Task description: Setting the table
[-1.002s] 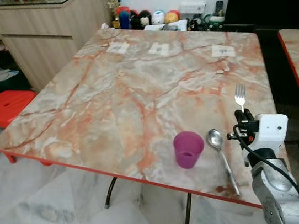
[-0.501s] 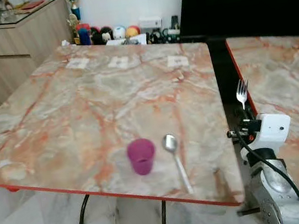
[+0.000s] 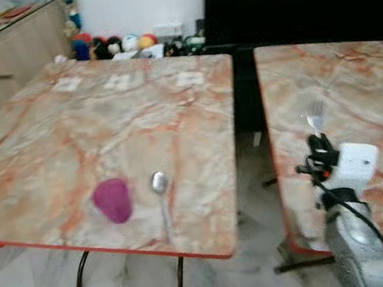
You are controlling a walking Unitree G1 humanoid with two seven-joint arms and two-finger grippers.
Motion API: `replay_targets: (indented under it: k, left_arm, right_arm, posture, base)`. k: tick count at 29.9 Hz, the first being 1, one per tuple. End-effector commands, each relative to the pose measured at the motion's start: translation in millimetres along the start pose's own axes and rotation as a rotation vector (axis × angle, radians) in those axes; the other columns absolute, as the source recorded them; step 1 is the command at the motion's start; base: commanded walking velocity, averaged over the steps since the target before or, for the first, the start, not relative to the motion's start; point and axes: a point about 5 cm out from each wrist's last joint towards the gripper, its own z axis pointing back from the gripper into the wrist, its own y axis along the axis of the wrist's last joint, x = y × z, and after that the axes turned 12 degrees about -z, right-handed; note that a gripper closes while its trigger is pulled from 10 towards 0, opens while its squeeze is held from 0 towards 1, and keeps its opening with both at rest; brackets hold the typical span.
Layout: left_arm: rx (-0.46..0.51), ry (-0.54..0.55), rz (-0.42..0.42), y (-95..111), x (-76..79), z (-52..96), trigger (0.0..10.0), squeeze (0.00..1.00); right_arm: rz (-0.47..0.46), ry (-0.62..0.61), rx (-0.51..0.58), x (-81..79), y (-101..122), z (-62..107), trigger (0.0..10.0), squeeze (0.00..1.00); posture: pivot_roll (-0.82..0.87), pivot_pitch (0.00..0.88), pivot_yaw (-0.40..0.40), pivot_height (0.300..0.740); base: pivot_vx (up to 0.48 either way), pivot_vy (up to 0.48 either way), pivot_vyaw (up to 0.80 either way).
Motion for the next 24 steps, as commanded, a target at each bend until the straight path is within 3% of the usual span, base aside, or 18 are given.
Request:
replay_targets:
  k: [1, 9, 24]
  left_arm:
    - [-0.015, 0.009, -0.016, -3.7, -4.1, 1.2, 10.0, 0.0]
    - [-0.013, 0.012, -0.014, -3.1, -4.9, 1.1, 10.0, 0.0]
    - [-0.01, 0.015, -0.013, -2.5, -6.0, 1.1, 10.0, 0.0]
  right_arm:
    - [-0.017, 0.002, 0.001, -4.0, -0.1, -0.1, 10.0, 0.0]
    - [-0.02, 0.005, 0.022, -7.9, 2.2, -2.0, 10.0, 0.0]
    - [0.01, -0.023, 0.082, -1.0, 17.1, -10.3, 10.0, 0.0]
  posture:
    - [-0.03, 0.081, -0.015, 0.74]
    - [-0.03, 0.092, -0.011, 0.74]
    - [-0.03, 0.104, -0.004, 0.74]
  base:
    - [0.0, -0.36, -0.66]
    - [0.0, -0.363, -0.08]
    - [0.0, -0.363, 0.0]
